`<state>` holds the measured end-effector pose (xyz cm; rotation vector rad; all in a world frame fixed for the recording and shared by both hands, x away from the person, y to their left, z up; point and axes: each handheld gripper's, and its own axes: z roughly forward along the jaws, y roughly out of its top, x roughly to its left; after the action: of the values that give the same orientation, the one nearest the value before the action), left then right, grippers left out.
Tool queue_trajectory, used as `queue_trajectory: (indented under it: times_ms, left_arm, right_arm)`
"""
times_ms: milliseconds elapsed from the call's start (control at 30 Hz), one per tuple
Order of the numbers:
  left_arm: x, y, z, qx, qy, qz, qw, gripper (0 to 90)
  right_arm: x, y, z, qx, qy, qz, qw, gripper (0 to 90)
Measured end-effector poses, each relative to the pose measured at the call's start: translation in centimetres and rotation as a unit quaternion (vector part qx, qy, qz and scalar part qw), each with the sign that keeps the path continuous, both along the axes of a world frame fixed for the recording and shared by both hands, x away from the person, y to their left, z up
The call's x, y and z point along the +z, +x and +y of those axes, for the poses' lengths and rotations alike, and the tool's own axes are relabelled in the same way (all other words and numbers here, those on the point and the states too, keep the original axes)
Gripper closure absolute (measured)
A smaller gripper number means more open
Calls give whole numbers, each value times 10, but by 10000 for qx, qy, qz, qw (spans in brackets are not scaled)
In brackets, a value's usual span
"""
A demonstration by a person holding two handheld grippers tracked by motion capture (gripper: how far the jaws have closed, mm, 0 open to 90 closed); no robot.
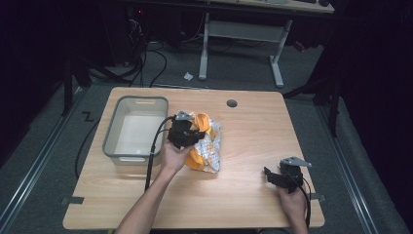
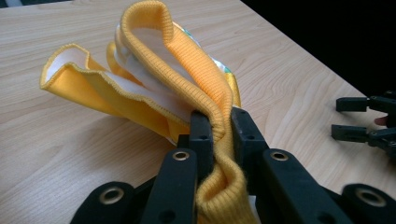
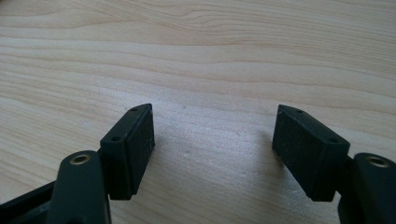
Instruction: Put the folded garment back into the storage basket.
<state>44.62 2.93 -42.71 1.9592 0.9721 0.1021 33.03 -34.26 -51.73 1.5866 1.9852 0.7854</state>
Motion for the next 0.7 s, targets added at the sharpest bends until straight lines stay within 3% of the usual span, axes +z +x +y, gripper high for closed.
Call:
queue_trajectory:
  times_ms: [300, 700]
  left_arm:
    - [13, -1, 8, 13, -56, -74, 10000, 813]
    - [34, -4, 34, 99, -186, -191, 9996, 813]
  right_arm:
    - [0, 0, 0, 1, 1, 0, 10000, 300]
    - [0, 0, 0, 2, 0, 0, 10000, 300]
